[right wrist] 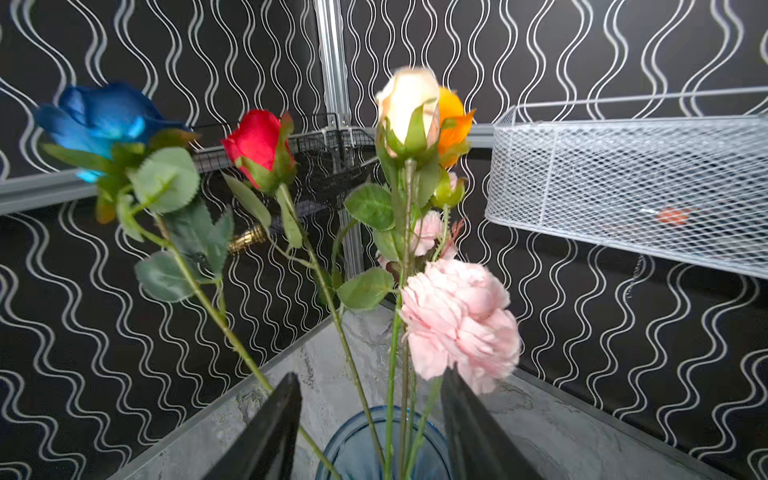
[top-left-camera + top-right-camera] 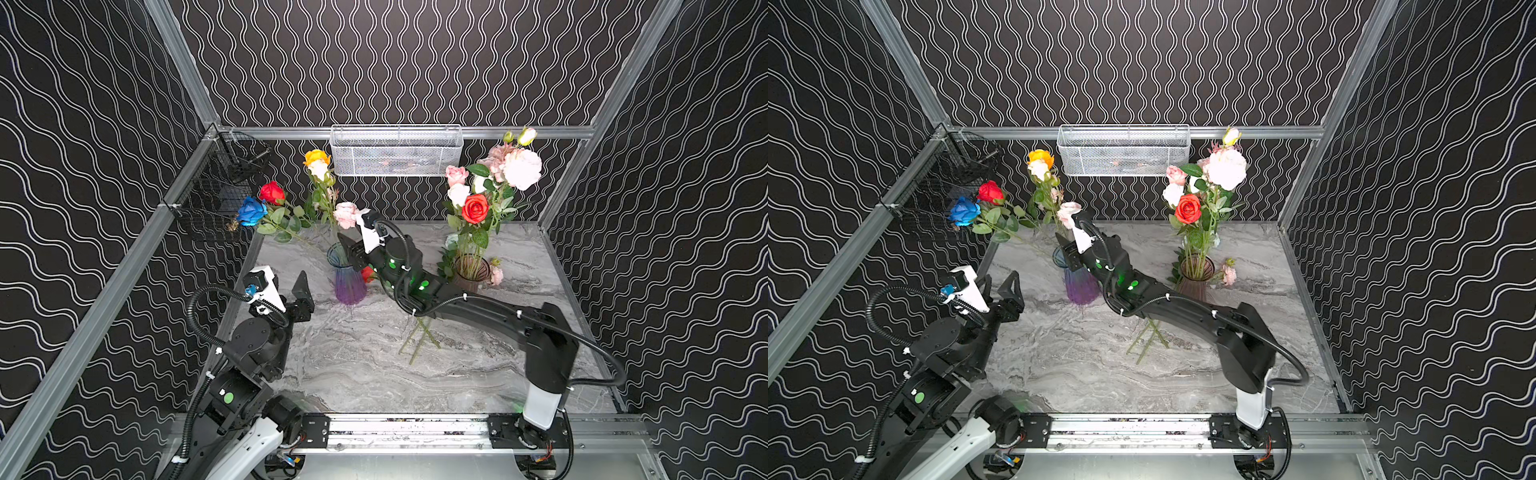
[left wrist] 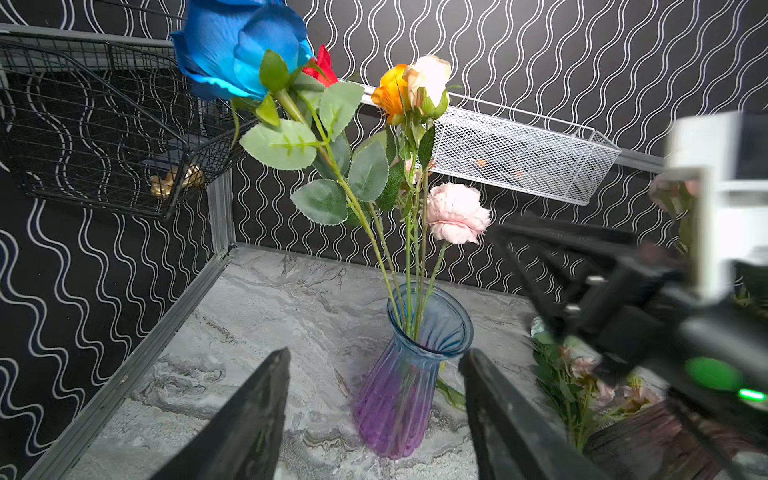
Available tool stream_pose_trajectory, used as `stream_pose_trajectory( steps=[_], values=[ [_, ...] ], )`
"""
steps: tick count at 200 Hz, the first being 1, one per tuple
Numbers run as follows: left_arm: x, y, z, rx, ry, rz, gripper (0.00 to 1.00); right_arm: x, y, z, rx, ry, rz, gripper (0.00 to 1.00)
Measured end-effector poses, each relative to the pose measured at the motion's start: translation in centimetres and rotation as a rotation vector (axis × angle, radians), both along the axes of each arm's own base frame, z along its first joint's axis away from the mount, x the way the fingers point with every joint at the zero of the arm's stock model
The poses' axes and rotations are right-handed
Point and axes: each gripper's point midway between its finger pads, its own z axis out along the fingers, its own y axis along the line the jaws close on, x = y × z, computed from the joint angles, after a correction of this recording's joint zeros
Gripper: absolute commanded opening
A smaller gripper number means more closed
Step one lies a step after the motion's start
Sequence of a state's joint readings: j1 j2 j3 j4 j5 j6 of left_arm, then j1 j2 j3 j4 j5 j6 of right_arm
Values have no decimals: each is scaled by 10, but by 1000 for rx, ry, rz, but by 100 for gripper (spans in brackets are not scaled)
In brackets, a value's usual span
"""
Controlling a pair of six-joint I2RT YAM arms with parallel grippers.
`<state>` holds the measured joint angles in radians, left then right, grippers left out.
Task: Arrange the flowers into the vase
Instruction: 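Open the right gripper and lower it onto the red rose on the table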
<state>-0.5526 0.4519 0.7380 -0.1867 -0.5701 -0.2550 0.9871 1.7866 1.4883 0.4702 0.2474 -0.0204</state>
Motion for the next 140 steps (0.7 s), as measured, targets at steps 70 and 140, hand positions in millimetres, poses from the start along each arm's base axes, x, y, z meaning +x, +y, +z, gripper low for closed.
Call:
stream_pose_trajectory(
  steps=[70, 140],
  values=[
    [8, -6, -10, 8, 39, -6, 68, -26, -58, -39, -89, 79, -67, 58],
    [14, -10, -16, 1, 98, -5, 68, 25, -114, -174, -257, 456, -165, 53]
  ],
)
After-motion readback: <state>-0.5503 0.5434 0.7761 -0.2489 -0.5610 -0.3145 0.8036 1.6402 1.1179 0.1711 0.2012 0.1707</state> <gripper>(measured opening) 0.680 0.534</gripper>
